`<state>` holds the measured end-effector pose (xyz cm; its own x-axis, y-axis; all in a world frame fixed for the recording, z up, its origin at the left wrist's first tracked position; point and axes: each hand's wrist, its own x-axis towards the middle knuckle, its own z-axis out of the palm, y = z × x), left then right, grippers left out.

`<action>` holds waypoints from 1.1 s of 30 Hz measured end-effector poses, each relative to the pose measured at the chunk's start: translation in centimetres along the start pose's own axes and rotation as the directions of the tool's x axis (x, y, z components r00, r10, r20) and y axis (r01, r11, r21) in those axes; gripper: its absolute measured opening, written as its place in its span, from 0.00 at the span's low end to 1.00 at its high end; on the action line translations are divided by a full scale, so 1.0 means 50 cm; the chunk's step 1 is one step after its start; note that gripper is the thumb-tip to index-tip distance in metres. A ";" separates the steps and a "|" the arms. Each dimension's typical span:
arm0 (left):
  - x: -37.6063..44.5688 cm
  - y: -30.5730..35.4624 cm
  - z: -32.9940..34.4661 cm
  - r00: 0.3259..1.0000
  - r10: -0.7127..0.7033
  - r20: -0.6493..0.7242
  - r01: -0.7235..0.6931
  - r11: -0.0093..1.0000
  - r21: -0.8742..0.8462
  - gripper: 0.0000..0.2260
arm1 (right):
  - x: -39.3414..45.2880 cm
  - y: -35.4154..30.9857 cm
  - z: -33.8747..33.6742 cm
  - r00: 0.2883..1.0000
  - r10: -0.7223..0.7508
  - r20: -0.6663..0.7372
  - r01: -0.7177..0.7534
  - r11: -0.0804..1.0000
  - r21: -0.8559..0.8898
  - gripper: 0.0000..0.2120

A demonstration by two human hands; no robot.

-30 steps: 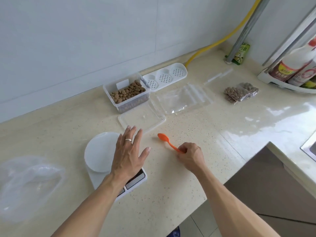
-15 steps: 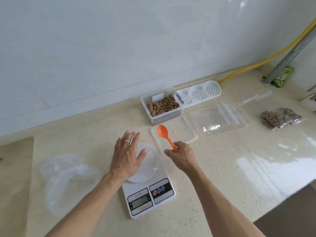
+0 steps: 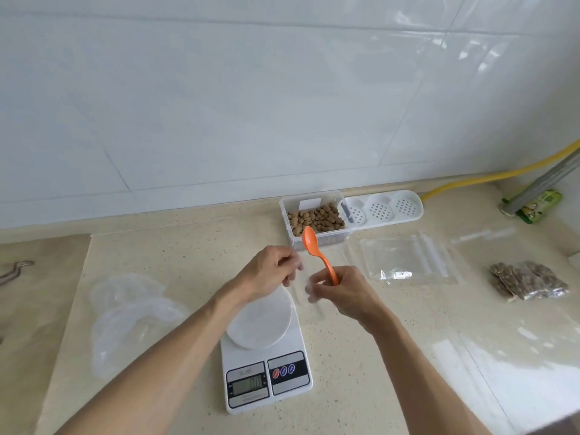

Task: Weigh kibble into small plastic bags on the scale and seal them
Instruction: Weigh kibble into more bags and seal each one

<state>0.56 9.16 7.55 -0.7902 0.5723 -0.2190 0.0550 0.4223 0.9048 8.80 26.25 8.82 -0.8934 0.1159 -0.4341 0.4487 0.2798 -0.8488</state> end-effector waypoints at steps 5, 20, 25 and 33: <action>0.012 0.038 -0.022 0.995 -0.030 0.090 0.034 0.999 -0.042 0.10 | -0.010 -0.045 -0.047 0.997 -0.040 0.067 0.043 0.998 -0.042 0.05; 0.013 0.016 -0.071 0.998 0.034 -0.047 -0.012 0.912 0.410 0.13 | 0.041 -0.074 -0.066 0.998 0.015 -0.058 -0.012 0.999 0.046 0.03; 0.039 0.037 -0.017 0.992 0.110 0.062 -0.124 0.746 0.655 0.58 | 0.072 -0.086 -0.028 0.994 0.050 -0.098 -0.041 0.995 0.093 0.02; 0.071 0.019 -0.044 0.957 0.261 -0.131 -0.161 0.846 0.508 0.43 | 0.123 -0.071 -0.045 0.973 0.076 -0.218 -0.030 0.978 0.205 0.09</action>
<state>-3.53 10.04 8.43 -0.8215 0.5653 0.0741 0.4837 0.6222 0.6155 1.65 28.11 9.86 -0.8403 0.3415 -0.4211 0.4708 0.0745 -0.8791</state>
